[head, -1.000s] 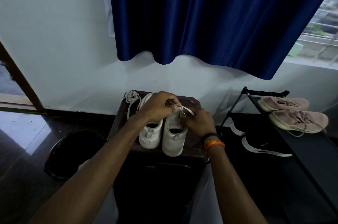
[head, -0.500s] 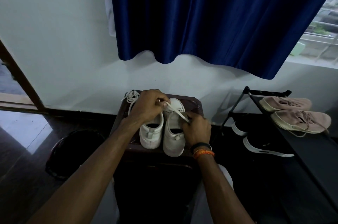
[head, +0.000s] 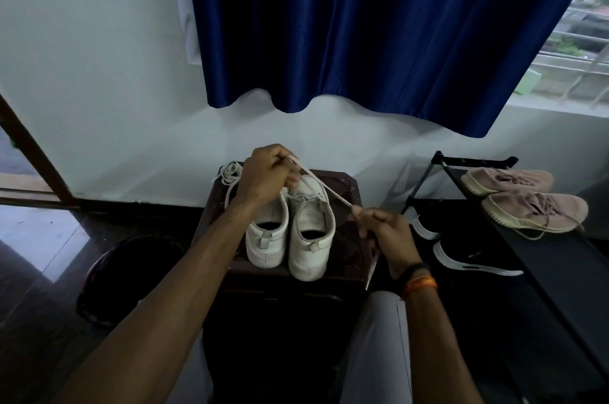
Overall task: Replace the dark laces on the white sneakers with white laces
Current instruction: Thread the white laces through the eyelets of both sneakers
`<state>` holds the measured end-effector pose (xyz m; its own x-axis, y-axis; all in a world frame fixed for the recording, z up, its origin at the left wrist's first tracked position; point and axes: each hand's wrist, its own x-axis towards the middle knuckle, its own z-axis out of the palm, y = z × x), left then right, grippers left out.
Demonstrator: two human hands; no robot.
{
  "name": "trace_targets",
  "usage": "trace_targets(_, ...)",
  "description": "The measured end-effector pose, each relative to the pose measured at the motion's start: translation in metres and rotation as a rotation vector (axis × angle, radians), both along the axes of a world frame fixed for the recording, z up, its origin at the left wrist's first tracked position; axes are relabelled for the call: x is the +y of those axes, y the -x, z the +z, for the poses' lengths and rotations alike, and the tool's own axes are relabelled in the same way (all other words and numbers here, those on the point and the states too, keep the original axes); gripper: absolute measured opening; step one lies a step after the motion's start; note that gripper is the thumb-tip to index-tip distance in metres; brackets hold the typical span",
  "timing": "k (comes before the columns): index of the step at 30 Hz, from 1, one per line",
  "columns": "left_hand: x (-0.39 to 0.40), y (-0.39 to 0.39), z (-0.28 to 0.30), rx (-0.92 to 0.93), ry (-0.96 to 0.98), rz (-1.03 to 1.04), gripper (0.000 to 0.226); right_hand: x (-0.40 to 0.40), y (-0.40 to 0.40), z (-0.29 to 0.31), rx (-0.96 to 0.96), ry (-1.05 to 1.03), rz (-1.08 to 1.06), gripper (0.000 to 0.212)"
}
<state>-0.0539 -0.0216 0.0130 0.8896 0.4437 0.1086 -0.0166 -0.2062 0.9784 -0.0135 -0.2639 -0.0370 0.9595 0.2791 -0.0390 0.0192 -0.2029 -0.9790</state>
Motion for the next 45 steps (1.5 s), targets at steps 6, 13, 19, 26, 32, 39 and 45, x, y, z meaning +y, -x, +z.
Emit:
trace_targets(6, 0.002, -0.006, 0.002, 0.040, 0.098, -0.050, 0.011, -0.011, -0.002, -0.007, 0.179, -0.281, -0.067, 0.012)
trace_targets(13, 0.000, -0.006, -0.008, 0.134, -0.139, -0.154, 0.013, 0.006, -0.010, 0.014, 0.258, -0.577, -0.069, 0.013)
trace_targets(19, -0.014, -0.006, 0.005, 0.092, -0.072, -0.467, 0.031, 0.031, -0.018, 0.015, -0.009, -0.186, -0.007, 0.042)
trace_targets(26, -0.026, -0.007, 0.012, -0.004, -0.081, -0.610, 0.041, 0.060, -0.022, 0.021, -0.483, 0.401, 0.015, 0.012)
trace_targets(32, -0.005, -0.008, -0.002, 0.034, -0.315, -0.284, 0.026, 0.055, -0.024, 0.016, -0.408, 0.304, -0.197, 0.021)
trace_targets(39, 0.011, -0.013, -0.026, 0.196, -0.662, -0.334, 0.009, 0.055, -0.024, 0.018, -0.324, 0.193, -0.171, 0.029)
trace_targets(45, 0.022, -0.017, -0.024, 0.305, -0.814, -0.379, 0.015, 0.058, -0.023, 0.009, -0.252, 0.347, -0.021, 0.017)
